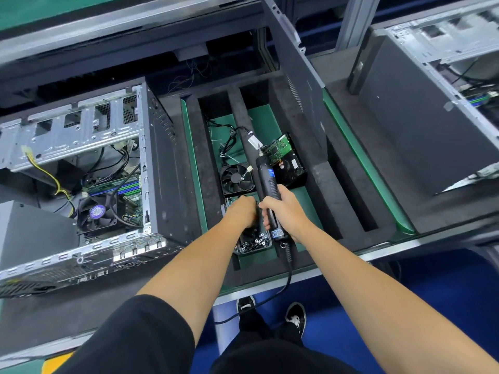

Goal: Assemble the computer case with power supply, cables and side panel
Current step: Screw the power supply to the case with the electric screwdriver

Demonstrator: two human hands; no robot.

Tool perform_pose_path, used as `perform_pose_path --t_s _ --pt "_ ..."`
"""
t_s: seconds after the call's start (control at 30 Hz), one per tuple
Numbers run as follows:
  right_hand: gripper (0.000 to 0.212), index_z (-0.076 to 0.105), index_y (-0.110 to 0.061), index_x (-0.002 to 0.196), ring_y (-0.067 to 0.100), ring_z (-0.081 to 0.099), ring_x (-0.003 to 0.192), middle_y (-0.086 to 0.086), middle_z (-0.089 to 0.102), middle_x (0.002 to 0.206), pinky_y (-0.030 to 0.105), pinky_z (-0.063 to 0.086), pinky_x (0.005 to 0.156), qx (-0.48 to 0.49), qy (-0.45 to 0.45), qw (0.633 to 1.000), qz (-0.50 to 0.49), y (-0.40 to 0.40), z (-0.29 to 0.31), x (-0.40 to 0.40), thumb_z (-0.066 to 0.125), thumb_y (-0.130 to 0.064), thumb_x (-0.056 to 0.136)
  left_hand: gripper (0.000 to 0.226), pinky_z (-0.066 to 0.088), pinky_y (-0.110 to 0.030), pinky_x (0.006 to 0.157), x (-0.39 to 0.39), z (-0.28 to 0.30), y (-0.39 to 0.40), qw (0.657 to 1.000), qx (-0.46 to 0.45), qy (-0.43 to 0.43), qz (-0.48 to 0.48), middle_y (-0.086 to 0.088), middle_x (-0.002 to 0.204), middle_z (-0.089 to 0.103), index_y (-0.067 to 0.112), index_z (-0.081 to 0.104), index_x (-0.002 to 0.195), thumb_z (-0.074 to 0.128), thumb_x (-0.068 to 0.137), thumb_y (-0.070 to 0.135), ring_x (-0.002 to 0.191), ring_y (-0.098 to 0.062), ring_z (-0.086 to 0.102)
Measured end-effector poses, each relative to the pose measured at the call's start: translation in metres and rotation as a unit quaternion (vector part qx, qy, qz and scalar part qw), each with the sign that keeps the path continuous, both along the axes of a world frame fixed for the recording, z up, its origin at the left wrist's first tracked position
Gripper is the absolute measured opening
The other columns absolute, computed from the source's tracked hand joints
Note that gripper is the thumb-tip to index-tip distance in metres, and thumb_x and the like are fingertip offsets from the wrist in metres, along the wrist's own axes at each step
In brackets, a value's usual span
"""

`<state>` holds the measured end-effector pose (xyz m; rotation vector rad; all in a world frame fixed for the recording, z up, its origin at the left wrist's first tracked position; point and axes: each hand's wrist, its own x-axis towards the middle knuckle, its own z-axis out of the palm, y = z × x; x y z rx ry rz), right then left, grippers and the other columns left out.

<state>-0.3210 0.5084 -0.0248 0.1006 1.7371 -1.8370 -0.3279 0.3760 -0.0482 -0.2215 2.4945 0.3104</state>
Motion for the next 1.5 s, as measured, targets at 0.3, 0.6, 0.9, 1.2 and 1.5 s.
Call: perform_pose_path --t_s 0.3,0.6,0.9,1.2,1.5 --pt "0.015 0.051 -0.014 0.090 0.024 0.052 0.050 0.012 0.056 0.064 0.034 0.050 0.049 0.018 0.016 1.000 0.004 -0.002 -0.001 0.000 0.061 -0.011 0.079 0.040 0.052 -0.028 0.067 0.006 -0.011 0.010 0.993 0.103 0.003 0.054 0.002 0.058 0.052 0.020 0.049 0.056 0.046 0.091 0.001 0.064 -0.021 0.054" --pt "0.023 0.048 -0.010 0.088 0.025 0.052 0.050 0.013 0.055 0.064 0.032 0.048 0.048 0.012 0.022 1.000 0.007 -0.001 0.002 0.001 0.062 -0.015 0.072 0.017 0.047 -0.036 0.080 0.022 -0.009 0.014 0.999 0.037 0.002 -0.001 -0.014 0.106 0.060 0.008 0.058 0.103 0.048 0.090 0.003 0.098 -0.033 0.060" --pt "0.020 0.047 -0.010 0.090 0.022 0.052 0.049 0.012 0.054 0.063 0.031 0.048 0.047 0.011 0.022 1.000 0.010 -0.001 0.002 0.000 0.061 -0.010 0.077 0.028 0.048 -0.037 0.083 0.025 -0.007 0.015 0.999 0.017 0.028 0.006 -0.016 0.115 0.058 0.004 0.058 0.114 0.043 0.091 -0.003 0.104 -0.033 0.059" --pt "0.020 0.048 -0.011 0.089 0.023 0.053 0.050 0.014 0.056 0.065 0.031 0.048 0.048 0.022 0.025 0.999 0.012 -0.002 0.001 -0.001 0.062 -0.015 0.076 0.026 0.047 -0.034 0.091 0.016 -0.002 0.016 0.990 0.101 0.040 0.093 -0.015 0.107 0.066 -0.003 0.067 0.097 0.042 0.090 -0.007 0.103 -0.030 0.061" --pt "0.016 0.048 -0.009 0.091 0.022 0.052 0.047 0.011 0.055 0.063 0.031 0.048 0.046 0.012 0.013 1.000 0.011 -0.001 0.001 -0.001 0.061 -0.006 0.081 0.015 0.043 -0.032 0.069 0.009 0.002 0.014 0.972 0.102 0.075 0.199 -0.019 0.109 0.061 -0.002 0.057 0.099 0.045 0.092 0.001 0.098 -0.032 0.060"
